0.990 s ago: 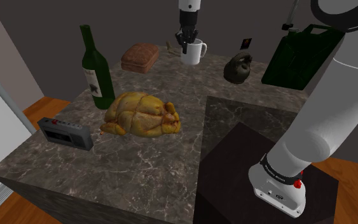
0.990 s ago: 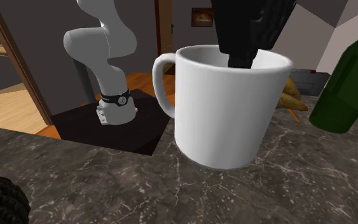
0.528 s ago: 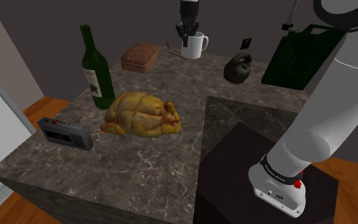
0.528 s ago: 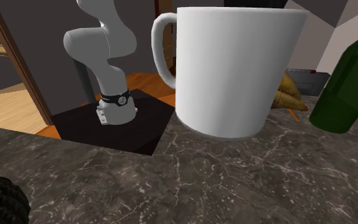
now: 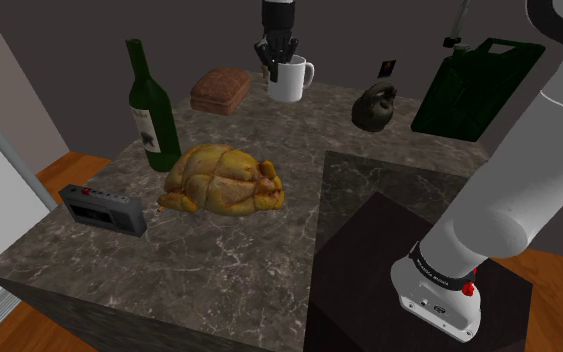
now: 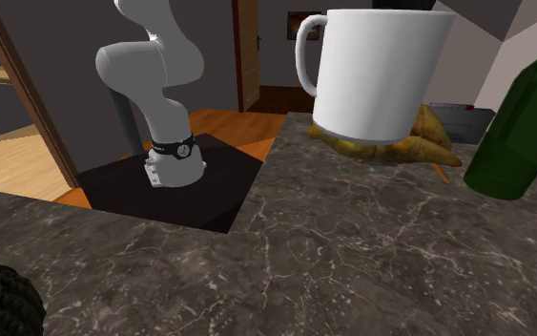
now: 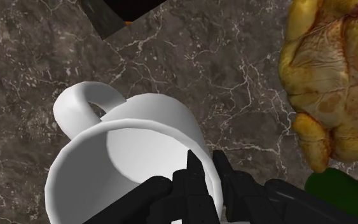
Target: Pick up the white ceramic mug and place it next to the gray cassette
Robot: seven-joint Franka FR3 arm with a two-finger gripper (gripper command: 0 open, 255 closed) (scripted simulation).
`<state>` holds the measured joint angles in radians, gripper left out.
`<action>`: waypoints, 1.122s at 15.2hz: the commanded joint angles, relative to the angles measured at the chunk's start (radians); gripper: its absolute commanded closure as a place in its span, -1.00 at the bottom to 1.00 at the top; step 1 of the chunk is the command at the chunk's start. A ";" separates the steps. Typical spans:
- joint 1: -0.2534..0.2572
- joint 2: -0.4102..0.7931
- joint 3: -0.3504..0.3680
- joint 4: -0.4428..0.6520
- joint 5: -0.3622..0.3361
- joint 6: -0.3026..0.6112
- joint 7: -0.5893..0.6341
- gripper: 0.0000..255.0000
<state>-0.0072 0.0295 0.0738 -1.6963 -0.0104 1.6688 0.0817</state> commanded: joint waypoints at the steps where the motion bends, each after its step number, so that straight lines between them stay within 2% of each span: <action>1: 0.023 -0.014 0.022 -0.026 0.003 0.012 0.046 1.00; 9: 0.117 -0.027 0.114 -0.040 0.014 0.014 0.231 1.00; 17: 0.215 0.026 0.208 0.023 0.010 0.003 0.423 1.00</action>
<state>0.1953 0.0447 0.2710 -1.6899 0.0015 1.6778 0.4794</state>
